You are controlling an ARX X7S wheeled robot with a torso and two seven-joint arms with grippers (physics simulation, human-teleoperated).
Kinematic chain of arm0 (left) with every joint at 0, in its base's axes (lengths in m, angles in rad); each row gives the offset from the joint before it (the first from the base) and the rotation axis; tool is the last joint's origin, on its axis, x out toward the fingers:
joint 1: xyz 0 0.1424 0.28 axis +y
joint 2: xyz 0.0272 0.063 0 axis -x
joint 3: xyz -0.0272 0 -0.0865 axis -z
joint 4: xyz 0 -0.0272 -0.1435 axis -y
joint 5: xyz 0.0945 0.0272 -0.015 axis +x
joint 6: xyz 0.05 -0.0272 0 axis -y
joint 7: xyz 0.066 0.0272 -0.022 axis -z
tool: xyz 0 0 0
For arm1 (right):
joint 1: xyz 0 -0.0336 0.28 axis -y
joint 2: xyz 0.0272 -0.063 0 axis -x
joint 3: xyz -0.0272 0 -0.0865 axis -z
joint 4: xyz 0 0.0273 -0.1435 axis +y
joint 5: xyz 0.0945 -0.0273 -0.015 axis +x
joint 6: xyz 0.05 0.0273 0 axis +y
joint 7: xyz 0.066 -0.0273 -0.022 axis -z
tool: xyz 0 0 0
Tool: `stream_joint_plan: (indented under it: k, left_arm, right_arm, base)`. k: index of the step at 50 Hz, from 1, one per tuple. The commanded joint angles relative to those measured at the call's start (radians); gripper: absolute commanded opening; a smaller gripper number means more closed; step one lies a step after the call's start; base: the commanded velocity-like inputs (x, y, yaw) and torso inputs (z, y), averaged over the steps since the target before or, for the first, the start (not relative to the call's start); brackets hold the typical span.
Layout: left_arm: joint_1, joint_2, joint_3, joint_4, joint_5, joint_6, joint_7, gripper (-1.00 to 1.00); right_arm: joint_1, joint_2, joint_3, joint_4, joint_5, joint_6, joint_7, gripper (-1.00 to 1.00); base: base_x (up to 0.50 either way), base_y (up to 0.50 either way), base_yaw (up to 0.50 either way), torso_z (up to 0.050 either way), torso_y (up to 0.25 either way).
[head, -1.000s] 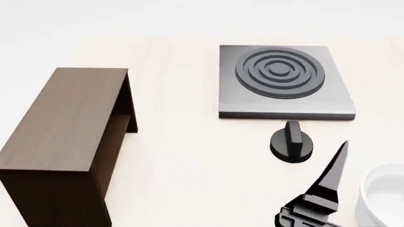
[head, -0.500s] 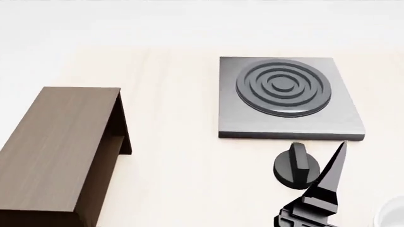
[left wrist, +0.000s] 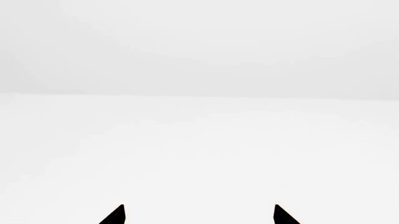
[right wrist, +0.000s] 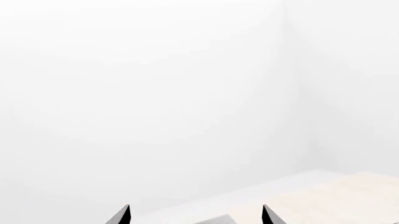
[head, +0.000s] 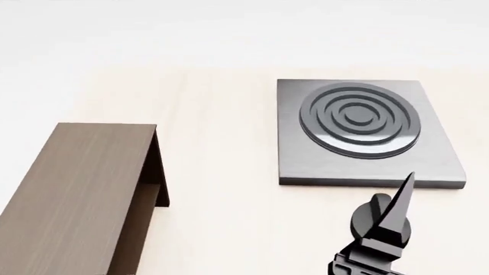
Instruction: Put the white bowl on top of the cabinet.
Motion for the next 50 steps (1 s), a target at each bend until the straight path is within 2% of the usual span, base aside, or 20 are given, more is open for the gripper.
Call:
stream_joint_plan:
  k: [1, 19, 50]
  left_arm:
    - [0.005, 0.017, -0.014, -0.007, 0.006, 0.017, 0.027, 1.0]
    - [0.002, 0.009, -0.003, -0.019, -0.004, 0.024, 0.023, 1.0]
    - [0.01, -0.001, 0.007, -0.023, -0.018, 0.036, 0.012, 1.0]
  right_arm:
    - [0.004, -0.014, 0.017, 0.011, -0.009, -0.001, -0.009, 1.0]
    - [0.022, 0.006, 0.04, -0.008, 0.016, 0.038, 0.033, 1.0]
    - [0.023, 0.128, 0.329, -0.156, 0.172, 0.228, 0.17, 1.0]
  base:
    - [0.0, 0.0, 0.0, 0.0, 0.0]
    - [0.0, 0.0, 0.0, 0.0, 0.0]
    - [0.0, 0.0, 0.0, 0.0, 0.0]
